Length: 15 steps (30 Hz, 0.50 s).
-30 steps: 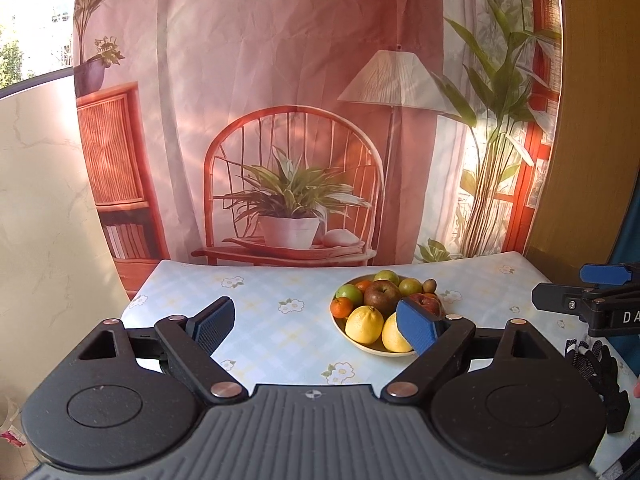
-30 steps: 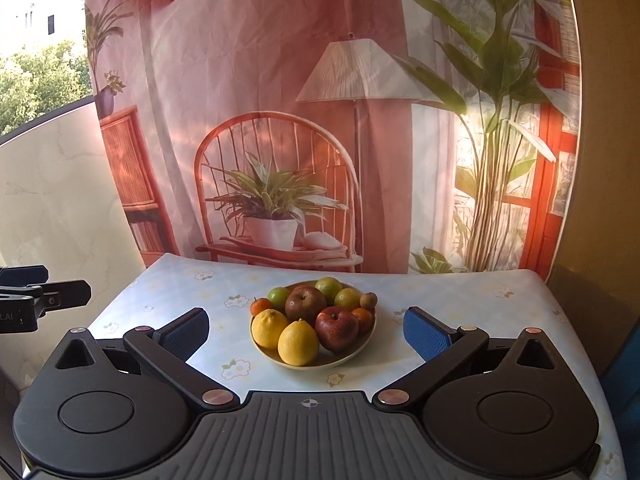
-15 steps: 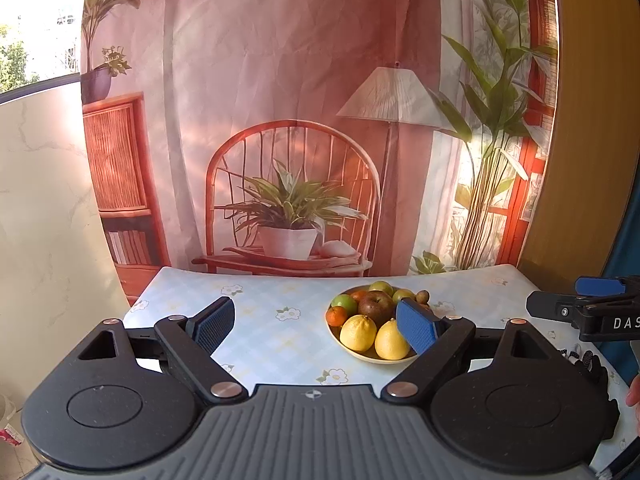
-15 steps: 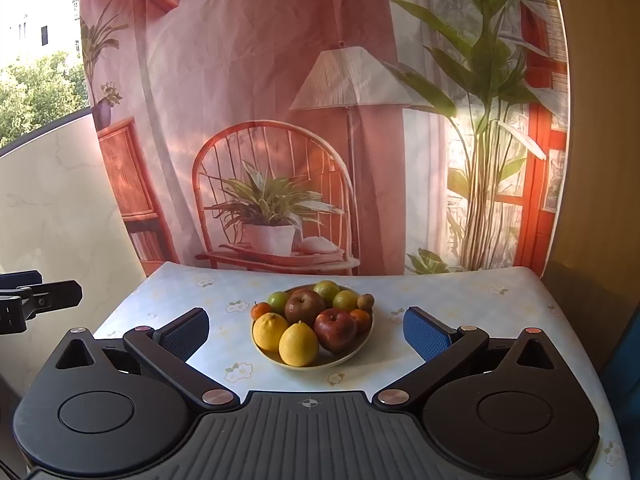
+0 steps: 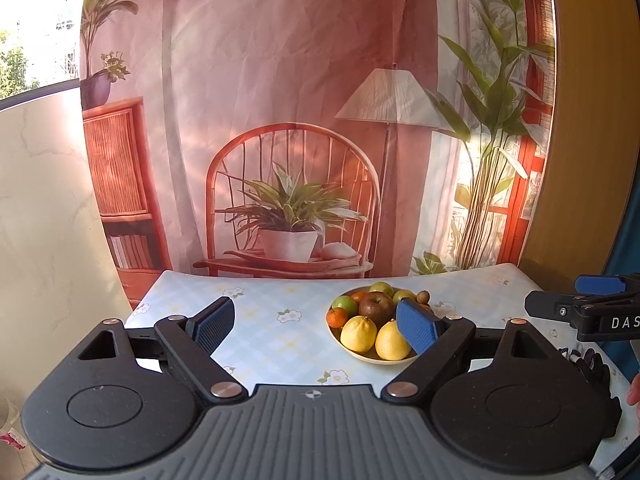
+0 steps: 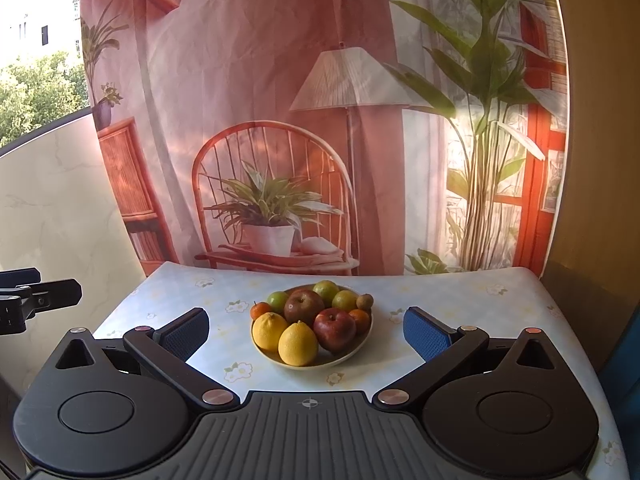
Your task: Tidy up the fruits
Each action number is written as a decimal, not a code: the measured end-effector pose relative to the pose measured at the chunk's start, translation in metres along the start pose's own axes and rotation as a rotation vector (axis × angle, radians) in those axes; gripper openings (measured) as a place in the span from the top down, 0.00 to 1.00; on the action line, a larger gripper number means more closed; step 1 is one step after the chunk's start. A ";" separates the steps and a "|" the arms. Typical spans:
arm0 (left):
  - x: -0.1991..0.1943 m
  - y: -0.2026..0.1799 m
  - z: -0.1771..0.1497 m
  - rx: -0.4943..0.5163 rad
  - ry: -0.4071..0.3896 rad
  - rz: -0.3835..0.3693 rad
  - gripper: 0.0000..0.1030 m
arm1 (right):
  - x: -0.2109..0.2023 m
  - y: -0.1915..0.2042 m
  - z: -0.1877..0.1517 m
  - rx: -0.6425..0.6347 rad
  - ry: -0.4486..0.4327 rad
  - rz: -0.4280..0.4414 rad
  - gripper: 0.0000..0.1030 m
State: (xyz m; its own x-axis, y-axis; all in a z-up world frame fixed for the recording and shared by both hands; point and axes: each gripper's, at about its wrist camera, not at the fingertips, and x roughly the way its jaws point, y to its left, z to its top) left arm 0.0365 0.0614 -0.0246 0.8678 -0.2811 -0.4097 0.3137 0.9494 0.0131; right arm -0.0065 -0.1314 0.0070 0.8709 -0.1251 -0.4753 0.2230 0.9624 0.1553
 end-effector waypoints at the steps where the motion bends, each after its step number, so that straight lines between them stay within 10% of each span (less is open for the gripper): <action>1: 0.000 0.000 0.000 0.000 0.001 -0.001 0.13 | 0.000 0.000 0.000 0.000 0.001 0.000 0.00; 15: -0.001 0.003 0.001 0.002 -0.005 -0.010 0.13 | -0.001 0.000 0.001 0.001 0.001 0.000 0.00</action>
State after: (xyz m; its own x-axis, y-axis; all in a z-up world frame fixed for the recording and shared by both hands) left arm 0.0370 0.0645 -0.0229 0.8668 -0.2909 -0.4050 0.3228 0.9464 0.0110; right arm -0.0070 -0.1319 0.0081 0.8705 -0.1247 -0.4761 0.2234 0.9621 0.1565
